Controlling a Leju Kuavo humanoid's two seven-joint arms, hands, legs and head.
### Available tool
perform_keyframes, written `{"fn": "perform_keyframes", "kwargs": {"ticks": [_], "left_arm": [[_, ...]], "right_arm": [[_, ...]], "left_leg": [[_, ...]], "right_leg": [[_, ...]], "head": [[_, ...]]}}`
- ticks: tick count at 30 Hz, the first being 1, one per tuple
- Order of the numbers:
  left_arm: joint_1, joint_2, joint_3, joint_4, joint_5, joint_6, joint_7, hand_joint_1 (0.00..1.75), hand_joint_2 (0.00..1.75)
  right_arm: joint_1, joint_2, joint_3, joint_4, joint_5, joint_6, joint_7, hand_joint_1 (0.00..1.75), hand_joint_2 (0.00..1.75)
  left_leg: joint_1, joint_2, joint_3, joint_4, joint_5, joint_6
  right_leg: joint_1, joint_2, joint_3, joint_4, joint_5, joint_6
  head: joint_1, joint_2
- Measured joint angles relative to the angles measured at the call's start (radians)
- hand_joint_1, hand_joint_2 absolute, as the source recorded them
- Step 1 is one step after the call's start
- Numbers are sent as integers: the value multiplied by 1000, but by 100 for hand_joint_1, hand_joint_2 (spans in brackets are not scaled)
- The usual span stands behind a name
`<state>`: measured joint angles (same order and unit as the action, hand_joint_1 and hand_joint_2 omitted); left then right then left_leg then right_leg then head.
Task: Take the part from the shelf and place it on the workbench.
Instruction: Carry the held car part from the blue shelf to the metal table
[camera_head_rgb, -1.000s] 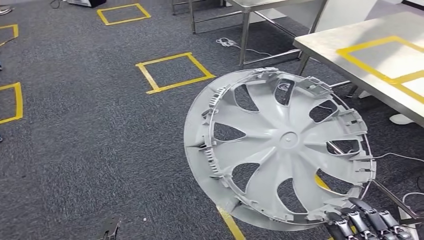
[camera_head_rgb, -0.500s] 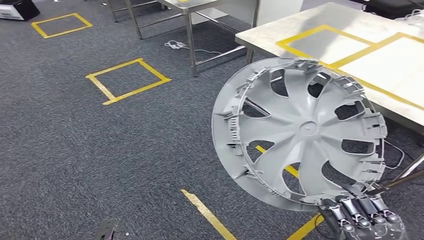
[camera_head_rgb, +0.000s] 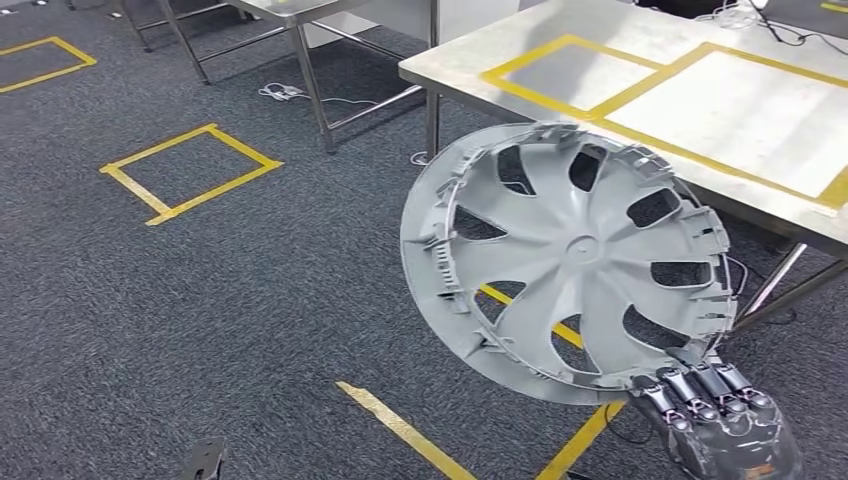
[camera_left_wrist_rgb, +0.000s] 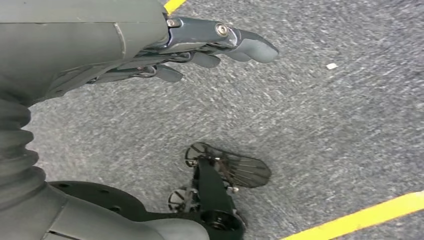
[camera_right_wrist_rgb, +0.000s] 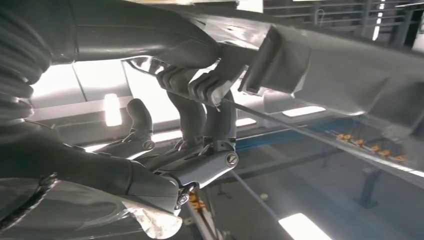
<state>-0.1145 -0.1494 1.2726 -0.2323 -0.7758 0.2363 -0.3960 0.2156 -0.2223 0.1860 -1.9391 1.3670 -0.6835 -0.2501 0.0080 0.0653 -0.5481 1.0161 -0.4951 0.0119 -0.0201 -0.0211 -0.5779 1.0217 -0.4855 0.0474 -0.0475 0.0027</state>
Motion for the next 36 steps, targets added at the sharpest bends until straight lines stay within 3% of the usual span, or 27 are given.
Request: {"fn": "perform_keyframes", "kwargs": {"ticks": [3, 5, 8, 9, 10, 11, 13, 15, 20, 22, 24, 25, 26, 28, 30, 31, 34, 36], "left_arm": [[0, 0, 1, 0, 0, 0, -3, 0, 175], [0, 0, 2, 0, -1, 2, -3, 0, 175], [5, 0, 2, 0, -1, 4, 0, 0, 175], [8, 0, 3, 0, -1, 4, 1, 0, 175], [10, 0, 3, 0, -1, 5, 1, 0, 175], [11, 1, 3, 0, -1, 5, 2, 0, 175], [12, 2, 3, 0, -3, 7, 2, 0, 175], [10, 3, 3, 0, -4, 9, 2, 0, 175], [11, 2, 3, -1, 0, 11, 2, 0, 175], [10, 1, 3, -3, -1, 11, 1, 0, 175], [9, 0, 3, -4, -1, 8, 0, 0, 175], [10, 0, 3, -4, -1, 6, -1, 0, 175], [10, 0, 3, -4, -1, 3, -2, 0, 175], [10, -1, 3, -4, -2, -1, -3, 0, 175], [10, -1, 3, -4, -2, -4, -4, 0, 175], [10, -1, 3, -4, -2, -6, -5, 0, 175], [10, -1, 4, -4, 1, -12, -5, 0, 175], [8, 0, 6, -4, 9, -16, -4, 0, 175]], "right_arm": [[-13, 7, -5, 22, -9, 0, -2, 175, 175], [-24, 11, -6, 34, -16, 0, -3, 175, 175], [-37, 21, -6, 46, -23, 0, -4, 175, 175], [-38, 23, -6, 49, -24, 0, -5, 175, 175], [-39, 25, -6, 51, -25, 0, -5, 175, 175], [-40, 26, -6, 52, -26, 0, -6, 175, 175], [-41, 29, -6, 54, -28, 0, -9, 175, 175], [-42, 31, -7, 55, -30, 0, -14, 175, 175], [-43, 33, -12, 57, -38, 0, -29, 175, 175], [-46, 33, -14, 57, -40, 0, -33, 175, 175], [-47, 34, -14, 59, -41, 0, -38, 175, 175], [-47, 34, -14, 60, -42, 0, -39, 175, 175], [-47, 34, -15, 61, -43, 0, -39, 175, 175], [-48, 34, -15, 62, -45, 0, -41, 175, 175], [-48, 34, -15, 63, -46, 0, -44, 175, 175], [-46, 34, -14, 64, -46, 0, -45, 175, 175], [-41, 34, -12, 64, -41, 0, -44, 175, 175], [-47, 39, -3, 66, -23, 0, -36, 175, 175]], "left_leg": [[1, -1, -1, 2, -1, -16], [5, -24, -15, 37, -27, -26], [6, -55, -99, 220, -115, -31], [6, -57, -126, 273, -130, -31], [6, -58, -139, 295, -125, -30], [6, -58, -135, 278, -102, -27], [4, -61, -86, 156, -22, -18], [1, -66, -41, 46, 20, -11], [1, -66, -25, 3, 17, 6], [4, -63, -20, -3, 17, 16], [3, -62, -18, -3, 13, 21], [2, -61, -16, -3, 11, 22], [3, -61, -12, -2, 7, 21], [4, -61, 1, -2, -2, 17], [1, -61, 12, 0, -13, 7], [0, -61, 14, 1, -17, 2], [0, -58, 19, -2, -24, -15], [2, -58, 12, 31, -45, -25]], "right_leg": [[4, 3, 4, -8, -2, -18], [2, 7, 7, -12, 0, -32], [3, 14, 9, -13, -2, -44], [4, 17, 11, -13, -3, -45], [5, 22, 13, -12, -4, -46], [6, 27, 16, -12, -6, -47], [7, 35, 25, -12, -11, -46], [10, 42, 26, -9, -16, -39], [9, 40, 11, 6, -30, -13], [8, 32, -38, 98, -76, -5], [7, 30, -114, 233, -123, 0], [6, 30, -140, 271, -125, 2], [5, 29, -148, 272, -107, 4], [1, 24, -106, 164, -27, 5], [2, 15, -46, 44, 16, 2], [4, 12, -28, 14, 17, -3], [9, 18, -13, 0, 2, -25], [6, 20, -2, -5, -2, -40]], "head": [[-1, 0], [-2, 0], [-5, 0], [-5, 0], [-5, 0], [-5, 0], [-5, 0], [-5, 0], [-2, 0], [2, 0], [3, 0], [3, 0], [3, 0], [3, 0], [5, 0], [5, 0], [2, 0], [0, 0]]}}
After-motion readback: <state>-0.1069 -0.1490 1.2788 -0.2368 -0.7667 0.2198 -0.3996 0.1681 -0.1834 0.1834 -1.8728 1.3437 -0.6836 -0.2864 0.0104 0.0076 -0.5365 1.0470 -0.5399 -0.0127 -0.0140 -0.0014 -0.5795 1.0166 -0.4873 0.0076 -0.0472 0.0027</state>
